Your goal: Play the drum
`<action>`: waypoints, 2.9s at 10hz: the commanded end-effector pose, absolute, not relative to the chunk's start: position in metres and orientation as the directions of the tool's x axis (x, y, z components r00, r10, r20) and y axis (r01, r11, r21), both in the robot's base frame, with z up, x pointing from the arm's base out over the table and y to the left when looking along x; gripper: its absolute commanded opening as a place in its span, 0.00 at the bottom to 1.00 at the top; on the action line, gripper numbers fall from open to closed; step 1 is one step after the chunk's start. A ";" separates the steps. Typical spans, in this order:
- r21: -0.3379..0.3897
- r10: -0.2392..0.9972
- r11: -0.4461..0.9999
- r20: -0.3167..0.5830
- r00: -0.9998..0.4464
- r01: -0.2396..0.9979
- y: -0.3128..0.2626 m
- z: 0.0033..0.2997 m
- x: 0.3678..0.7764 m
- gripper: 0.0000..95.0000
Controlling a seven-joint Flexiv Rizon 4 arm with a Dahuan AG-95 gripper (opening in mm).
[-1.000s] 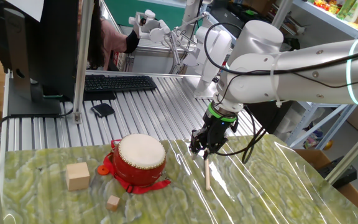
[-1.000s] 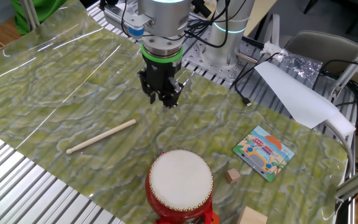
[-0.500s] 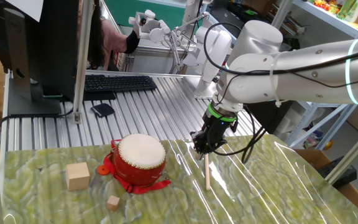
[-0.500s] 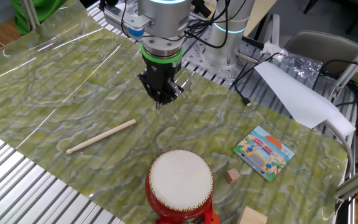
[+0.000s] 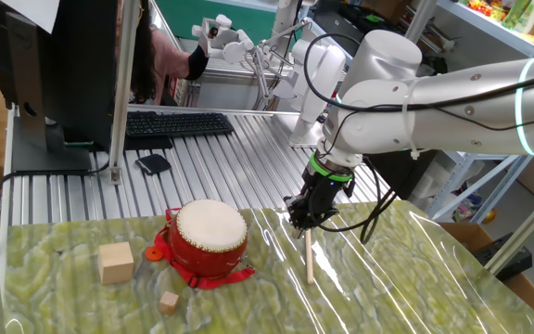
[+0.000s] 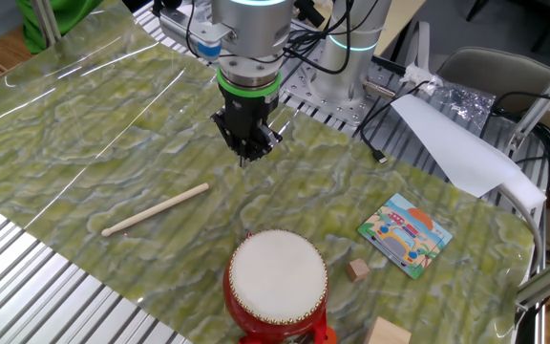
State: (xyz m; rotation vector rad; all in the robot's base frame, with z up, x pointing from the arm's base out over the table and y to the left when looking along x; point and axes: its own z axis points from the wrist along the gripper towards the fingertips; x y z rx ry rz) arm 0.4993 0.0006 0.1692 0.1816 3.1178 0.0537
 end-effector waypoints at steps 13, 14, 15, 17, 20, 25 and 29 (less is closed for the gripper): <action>0.038 0.149 0.988 -0.013 -0.989 0.148 0.001 0.168 0.498 0.00; 0.038 0.148 0.988 -0.013 -0.989 0.148 0.001 0.168 0.498 0.00; 0.038 0.149 0.988 -0.013 -0.989 0.148 0.001 0.168 0.498 0.00; 0.037 0.151 0.988 -0.010 -0.988 0.151 0.001 0.168 0.498 0.00; 0.036 0.158 0.987 0.002 -0.987 0.158 0.001 0.168 0.498 0.00; 0.035 0.164 0.986 0.006 -0.986 0.164 0.001 0.168 0.498 0.00; 0.036 0.158 0.987 0.008 -0.987 0.158 0.001 0.168 0.498 0.00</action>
